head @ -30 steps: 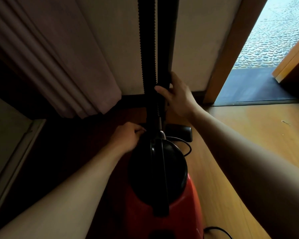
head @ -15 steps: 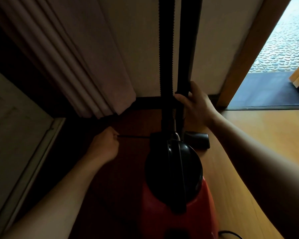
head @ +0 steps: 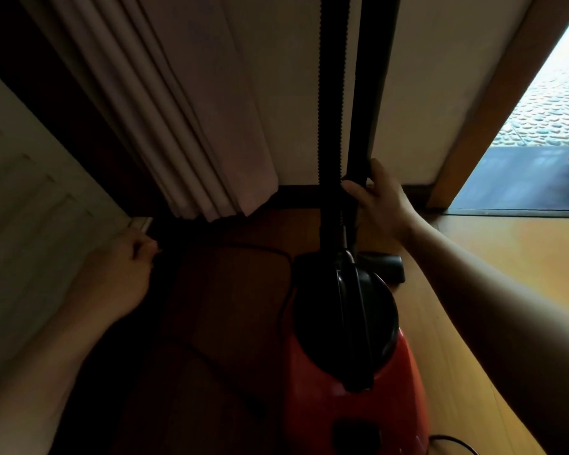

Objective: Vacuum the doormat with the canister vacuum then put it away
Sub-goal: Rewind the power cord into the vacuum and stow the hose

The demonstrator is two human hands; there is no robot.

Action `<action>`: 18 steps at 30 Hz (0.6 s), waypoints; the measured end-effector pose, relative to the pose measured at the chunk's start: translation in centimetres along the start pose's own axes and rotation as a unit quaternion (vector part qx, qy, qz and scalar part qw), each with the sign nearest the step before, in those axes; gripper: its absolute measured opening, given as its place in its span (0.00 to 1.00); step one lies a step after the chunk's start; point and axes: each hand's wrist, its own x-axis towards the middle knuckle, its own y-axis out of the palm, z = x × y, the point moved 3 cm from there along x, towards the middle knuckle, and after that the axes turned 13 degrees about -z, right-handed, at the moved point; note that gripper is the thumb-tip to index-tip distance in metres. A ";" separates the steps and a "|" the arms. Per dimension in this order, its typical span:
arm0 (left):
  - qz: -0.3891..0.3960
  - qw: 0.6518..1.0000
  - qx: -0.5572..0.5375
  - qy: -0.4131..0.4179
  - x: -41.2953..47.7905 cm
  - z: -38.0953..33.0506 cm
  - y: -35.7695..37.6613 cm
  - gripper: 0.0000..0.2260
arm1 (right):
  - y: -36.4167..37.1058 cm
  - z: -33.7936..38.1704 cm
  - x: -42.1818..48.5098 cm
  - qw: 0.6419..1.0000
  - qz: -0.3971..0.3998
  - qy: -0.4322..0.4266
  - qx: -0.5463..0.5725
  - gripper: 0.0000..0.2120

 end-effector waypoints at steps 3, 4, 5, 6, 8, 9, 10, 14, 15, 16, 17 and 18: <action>0.142 0.989 -0.003 -0.032 -1.7 0.4 1.0 0.11 | 0.4 0.2 -0.2 1.000 0.006 0.001 -0.002 0.24; 0.182 0.982 -0.004 -0.044 -2.4 0.3 1.6 0.10 | 0.6 0.4 -0.3 1.000 0.011 0.004 -0.005 0.23; 0.218 0.974 -0.007 -0.053 -3.2 0.0 2.2 0.09 | 0.8 0.5 -0.4 1.000 0.016 0.007 -0.009 0.22; 0.251 0.966 -0.017 -0.060 -3.9 -0.4 2.9 0.07 | 1.0 0.5 -0.5 1.000 0.019 0.010 -0.014 0.20; 0.293 0.953 -0.045 -0.062 -5.2 -1.6 4.3 0.08 | 1.1 0.5 -0.7 1.000 0.017 0.013 -0.022 0.19; 0.293 0.954 -0.051 -0.047 -5.5 -2.3 5.0 0.10 | 1.2 0.4 -0.8 0.999 0.019 0.014 -0.026 0.19; 0.280 0.958 -0.050 -0.019 -5.7 -3.0 5.5 0.11 | 1.1 0.4 -1.0 0.999 0.022 0.016 -0.029 0.20; 0.206 0.972 -0.099 0.052 -6.8 -5.9 6.0 0.16 | 0.8 0.0 -1.7 0.998 0.038 0.027 -0.040 0.21; 0.204 0.970 -0.118 0.058 -7.2 -6.5 5.8 0.16 | 0.7 -0.1 -1.9 0.998 0.045 0.032 -0.043 0.22; 0.205 0.968 -0.134 0.061 -7.6 -6.9 5.5 0.16 | 0.5 -0.2 -2.1 0.997 0.053 0.038 -0.047 0.23; 0.205 0.966 -0.146 0.063 -8.0 -7.1 5.0 0.16 | 0.3 -0.4 -2.3 0.996 0.059 0.045 -0.049 0.24; 0.205 0.964 -0.155 0.064 -8.2 -7.3 4.4 0.16 | 0.1 -0.5 -2.5 0.995 0.062 0.051 -0.053 0.24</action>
